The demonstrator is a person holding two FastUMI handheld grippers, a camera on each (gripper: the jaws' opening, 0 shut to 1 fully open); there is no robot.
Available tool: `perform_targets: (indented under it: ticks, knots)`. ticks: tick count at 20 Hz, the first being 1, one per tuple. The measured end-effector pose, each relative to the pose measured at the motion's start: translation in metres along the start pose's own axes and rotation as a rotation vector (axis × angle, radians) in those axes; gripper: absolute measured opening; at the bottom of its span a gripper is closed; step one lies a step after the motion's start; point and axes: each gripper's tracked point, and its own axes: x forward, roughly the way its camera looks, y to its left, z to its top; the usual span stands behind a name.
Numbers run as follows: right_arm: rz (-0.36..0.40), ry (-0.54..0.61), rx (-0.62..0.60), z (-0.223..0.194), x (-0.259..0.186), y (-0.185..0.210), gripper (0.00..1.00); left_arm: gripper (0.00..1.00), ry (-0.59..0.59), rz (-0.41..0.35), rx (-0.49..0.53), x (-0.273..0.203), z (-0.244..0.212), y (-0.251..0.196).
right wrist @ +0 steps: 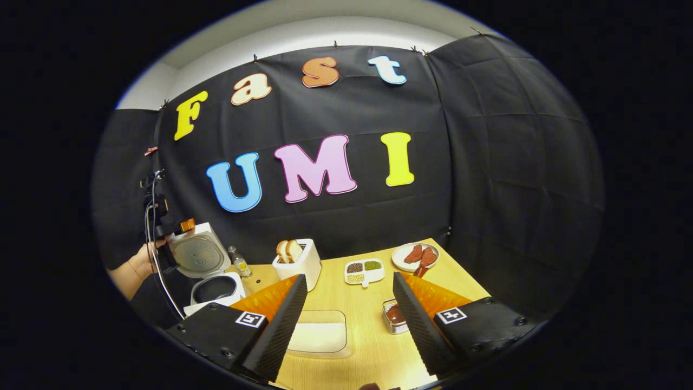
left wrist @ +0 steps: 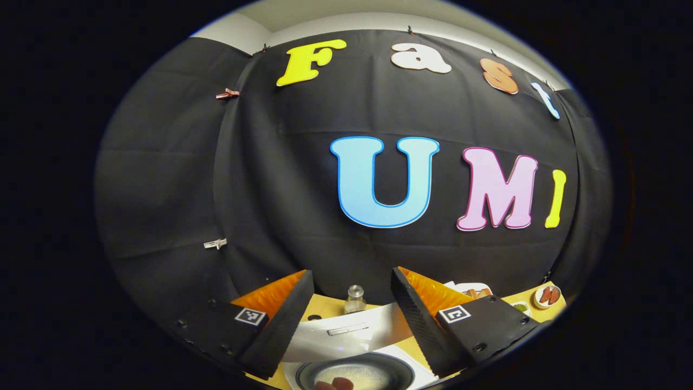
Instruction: Close the left gripper, press the button to open the rice cooker; take a wooden spoon from the chopstick holder with the right hand, scoop a spoonful of rice and pour it into the rice cooker, then put the wooden spoon back into the chopstick holder.
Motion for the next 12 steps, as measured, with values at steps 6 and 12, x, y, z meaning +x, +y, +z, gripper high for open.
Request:
perform_targets:
  ticks: [6,12]
  knots:
    - [0.071,0.002,-0.019,0.007,0.002,-0.002,0.98,0.99,0.069,-0.011,-0.035,-0.056,-0.051,-0.024]
    - [0.116,0.041,0.021,0.002,0.004,-0.02,0.98,1.0,0.124,0.047,-0.031,-0.094,-0.104,-0.026]
